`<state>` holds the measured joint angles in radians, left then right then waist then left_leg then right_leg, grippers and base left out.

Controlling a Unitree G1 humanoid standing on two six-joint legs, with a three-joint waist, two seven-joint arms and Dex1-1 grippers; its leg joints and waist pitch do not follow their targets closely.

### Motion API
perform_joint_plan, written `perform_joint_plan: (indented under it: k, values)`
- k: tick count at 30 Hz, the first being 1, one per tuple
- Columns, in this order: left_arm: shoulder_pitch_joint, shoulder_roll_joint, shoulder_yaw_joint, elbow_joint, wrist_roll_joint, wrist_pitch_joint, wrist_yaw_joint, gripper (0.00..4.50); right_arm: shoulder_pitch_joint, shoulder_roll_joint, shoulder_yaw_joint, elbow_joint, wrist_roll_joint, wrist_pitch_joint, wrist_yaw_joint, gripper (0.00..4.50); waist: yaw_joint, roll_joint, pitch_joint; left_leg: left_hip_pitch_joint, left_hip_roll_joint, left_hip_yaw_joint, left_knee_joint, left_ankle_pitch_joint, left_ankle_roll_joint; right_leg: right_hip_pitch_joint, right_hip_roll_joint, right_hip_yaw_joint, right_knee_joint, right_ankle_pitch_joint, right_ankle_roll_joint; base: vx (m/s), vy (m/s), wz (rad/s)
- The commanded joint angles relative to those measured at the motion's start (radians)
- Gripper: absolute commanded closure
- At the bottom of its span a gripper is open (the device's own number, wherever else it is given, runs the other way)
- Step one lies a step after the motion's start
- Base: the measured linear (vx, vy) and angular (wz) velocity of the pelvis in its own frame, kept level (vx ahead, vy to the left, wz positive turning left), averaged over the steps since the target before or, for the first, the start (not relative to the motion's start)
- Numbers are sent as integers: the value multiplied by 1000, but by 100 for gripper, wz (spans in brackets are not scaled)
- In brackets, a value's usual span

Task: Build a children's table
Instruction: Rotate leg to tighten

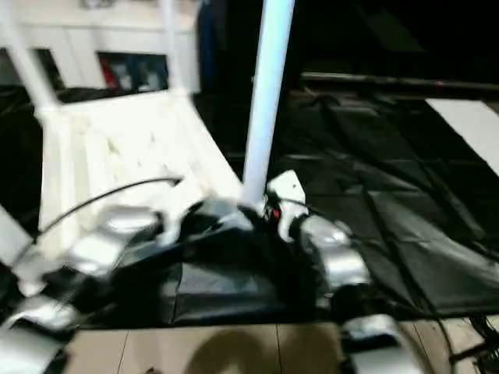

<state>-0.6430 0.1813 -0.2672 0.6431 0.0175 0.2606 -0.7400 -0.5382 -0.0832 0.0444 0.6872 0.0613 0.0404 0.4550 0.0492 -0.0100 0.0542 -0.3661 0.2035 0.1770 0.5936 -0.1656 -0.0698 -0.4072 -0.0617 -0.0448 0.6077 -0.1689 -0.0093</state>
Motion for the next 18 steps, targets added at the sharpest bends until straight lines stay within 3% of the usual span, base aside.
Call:
perform_joint_plan:
  k: [1, 2, 5, 7, 10, 13, 14, 16, 18]
  values:
    - [-45, -86, 3, 19, -10, -47, 52, 450, -14, 123, 98, 35, -11, -6, 54, 187, -4, -3, -58, 14, 9, -14, -72, -359, -7, 26, -66, 26, -114, -568, -80, 0, 0, 0]
    - [-45, -86, 3, 19, -10, -47, 52, 450, -14, 123, 98, 35, -11, -6, 54, 132, -5, -4, -58, 13, 10, -13, -73, -359, -4, 27, -66, 27, -113, -546, -87, 0, 0, 0]
    - [-35, -61, -4, -1, -18, -49, -5, 450, -30, 105, 108, 23, 12, -19, 148, 112, -8, -3, -58, 12, 11, -13, -75, -371, 6, 28, -64, 28, -110, -518, -104, 0, 0, 0]
    - [-24, -35, -3, -16, -29, -50, -49, 450, -33, 70, 118, 10, 3, -13, 197, 71, -9, -3, -59, 10, 13, -13, -75, -366, 11, 32, -65, 29, -106, -497, -116, 0, 0, 0]
    - [-5, 4, -2, -47, -43, -47, -116, 450, -37, 16, 131, -6, 5, -9, 286, 71, -8, -3, -60, 6, 15, -12, -76, -354, 19, 37, -66, 30, -101, -457, -134, 0, 0, 0]
    - [36, 74, -11, -113, -64, -57, -253, 450, -45, -81, 135, -13, 14, -31, 436, 71, -7, -11, -62, -1, 19, -12, -75, -315, 31, 44, -69, 33, -91, -401, -159, 0, 0, 0]
    - [51, 99, -18, -138, -76, -55, -306, 450, -45, -112, 137, -17, 20, -37, 490, 71, -5, -6, -63, 2, 23, -12, -74, -311, 35, 42, -70, 34, -88, -380, -171, 0, 0, 0]
    - [86, 168, -40, -187, -90, -79, -426, 450, -43, -182, 139, -30, 32, -45, 610, 71, -2, -5, -69, 2, 24, -7, -71, -271, 46, 45, -68, 36, -78, -290, -202, 0, 0, 0]
    - [94, 194, -37, -195, -95, -76, -455, 450, -42, -207, 137, -35, 32, -39, 657, 71, 2, -3, -70, 2, 25, -2, -68, -224, 59, 44, -64, 36, -70, -199, -230, 0, 0, 0]
